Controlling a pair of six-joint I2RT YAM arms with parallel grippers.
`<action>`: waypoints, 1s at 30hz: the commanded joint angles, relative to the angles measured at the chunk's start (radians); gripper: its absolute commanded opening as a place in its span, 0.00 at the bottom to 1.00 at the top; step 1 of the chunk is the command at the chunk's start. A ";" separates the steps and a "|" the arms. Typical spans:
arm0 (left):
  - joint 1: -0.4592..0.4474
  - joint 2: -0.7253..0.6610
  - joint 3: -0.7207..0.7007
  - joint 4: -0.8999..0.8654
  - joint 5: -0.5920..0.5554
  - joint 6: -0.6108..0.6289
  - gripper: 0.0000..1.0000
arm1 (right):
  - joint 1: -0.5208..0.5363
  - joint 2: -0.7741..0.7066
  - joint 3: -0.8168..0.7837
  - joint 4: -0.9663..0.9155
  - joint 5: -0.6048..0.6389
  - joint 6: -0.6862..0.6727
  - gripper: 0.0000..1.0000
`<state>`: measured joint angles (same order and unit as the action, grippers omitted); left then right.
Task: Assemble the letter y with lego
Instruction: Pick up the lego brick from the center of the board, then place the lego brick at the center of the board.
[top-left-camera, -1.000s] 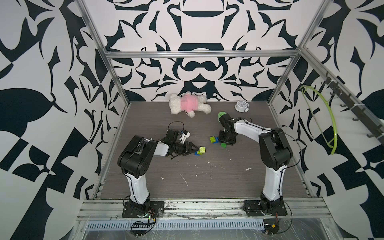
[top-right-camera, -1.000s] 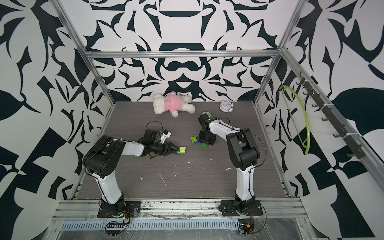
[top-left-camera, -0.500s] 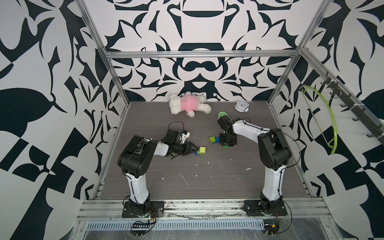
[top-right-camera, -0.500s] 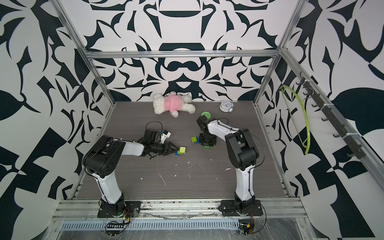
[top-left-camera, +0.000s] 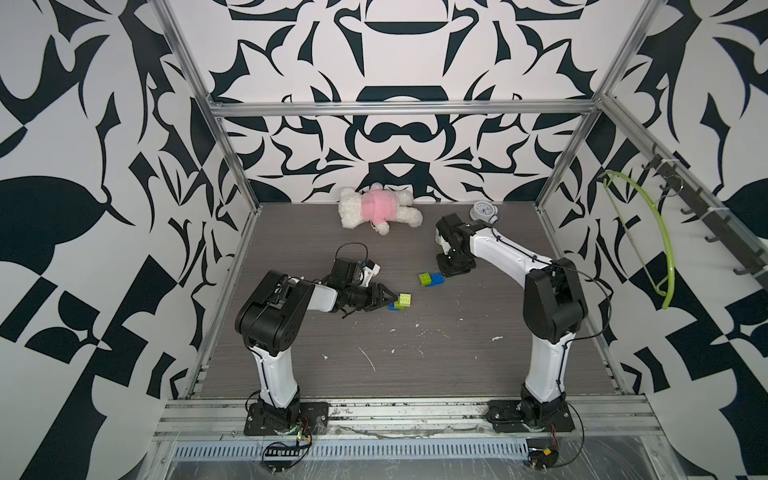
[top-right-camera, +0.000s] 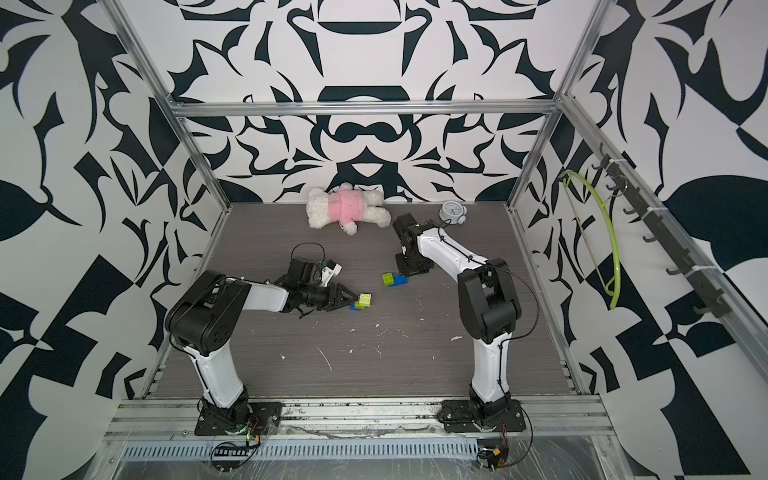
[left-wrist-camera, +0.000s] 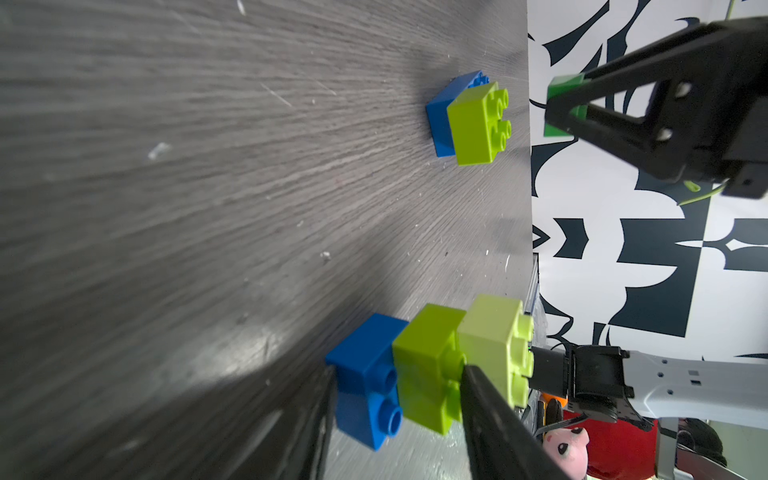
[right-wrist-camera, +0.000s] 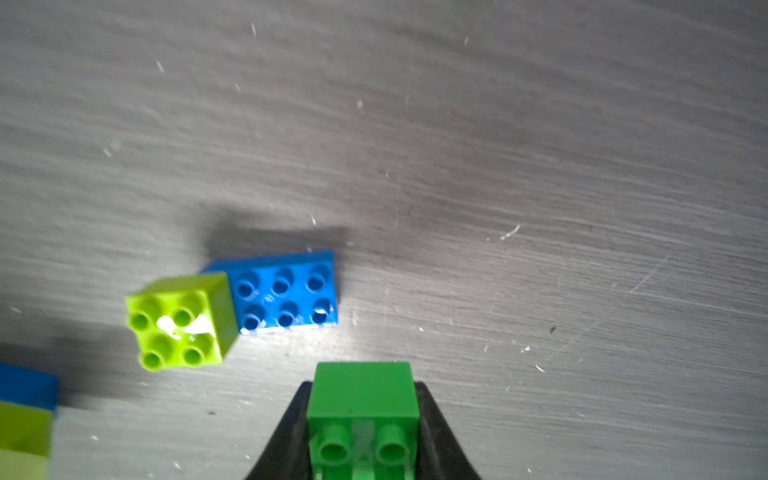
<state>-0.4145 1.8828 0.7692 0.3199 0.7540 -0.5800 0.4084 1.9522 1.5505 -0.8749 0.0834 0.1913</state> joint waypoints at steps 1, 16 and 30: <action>0.023 0.110 -0.075 -0.306 -0.255 0.005 0.54 | -0.044 -0.009 -0.032 -0.050 -0.010 -0.059 0.24; 0.023 0.110 -0.076 -0.305 -0.255 0.005 0.54 | -0.117 0.008 -0.151 -0.013 -0.005 -0.092 0.31; 0.023 0.111 -0.076 -0.306 -0.255 0.005 0.54 | -0.123 0.009 -0.159 -0.010 -0.019 -0.080 0.45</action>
<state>-0.4133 1.8835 0.7696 0.3199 0.7559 -0.5797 0.2893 1.9717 1.3937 -0.8772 0.0669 0.1055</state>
